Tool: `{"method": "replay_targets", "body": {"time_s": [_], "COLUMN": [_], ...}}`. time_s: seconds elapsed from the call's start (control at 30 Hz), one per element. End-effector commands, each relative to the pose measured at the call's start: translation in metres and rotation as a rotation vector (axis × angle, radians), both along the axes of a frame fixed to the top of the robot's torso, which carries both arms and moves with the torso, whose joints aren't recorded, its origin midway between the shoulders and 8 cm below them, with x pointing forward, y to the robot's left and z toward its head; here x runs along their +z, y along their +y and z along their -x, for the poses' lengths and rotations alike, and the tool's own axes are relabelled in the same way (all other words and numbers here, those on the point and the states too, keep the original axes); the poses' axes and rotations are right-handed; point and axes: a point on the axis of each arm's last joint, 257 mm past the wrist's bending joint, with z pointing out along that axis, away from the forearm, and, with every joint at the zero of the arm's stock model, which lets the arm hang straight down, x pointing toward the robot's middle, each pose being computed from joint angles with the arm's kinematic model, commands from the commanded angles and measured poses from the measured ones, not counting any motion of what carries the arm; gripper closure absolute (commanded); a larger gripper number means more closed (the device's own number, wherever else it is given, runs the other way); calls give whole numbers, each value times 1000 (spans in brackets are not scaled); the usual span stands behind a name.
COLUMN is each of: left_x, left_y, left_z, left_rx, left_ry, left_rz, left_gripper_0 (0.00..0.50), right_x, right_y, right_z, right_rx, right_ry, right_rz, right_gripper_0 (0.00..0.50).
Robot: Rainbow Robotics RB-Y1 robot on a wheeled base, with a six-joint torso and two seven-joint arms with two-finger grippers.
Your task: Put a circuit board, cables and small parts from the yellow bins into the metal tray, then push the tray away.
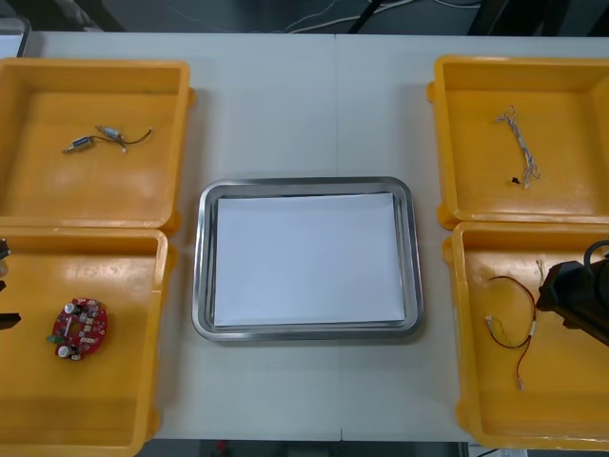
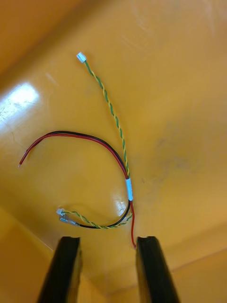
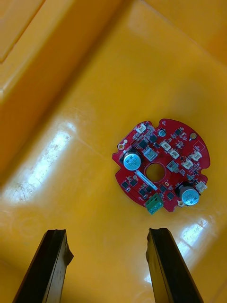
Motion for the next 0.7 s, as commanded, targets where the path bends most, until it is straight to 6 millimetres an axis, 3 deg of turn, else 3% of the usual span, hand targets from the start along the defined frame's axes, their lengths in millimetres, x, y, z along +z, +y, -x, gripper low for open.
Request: {"method": "replay_targets", "body": {"time_s": [0.03,0.3,0.7], "left_x": [9,8,16], "left_y": [22,5,-12], "left_z": [12,15,1], "left_rx": [-71,-154,-259], "left_ry": [4,30,49], "left_rz": [-102,-144,-241], "left_gripper_0": [14,39,56], "right_x": [13,4,-36], "right_y": [-15,-17,-18], "right_z": [1,2,-15], "right_rx": [59,81,94], "right_ry": [-27,-8,-2], "right_rz": [75,80,66], "right_gripper_0": [0,0,0]}}
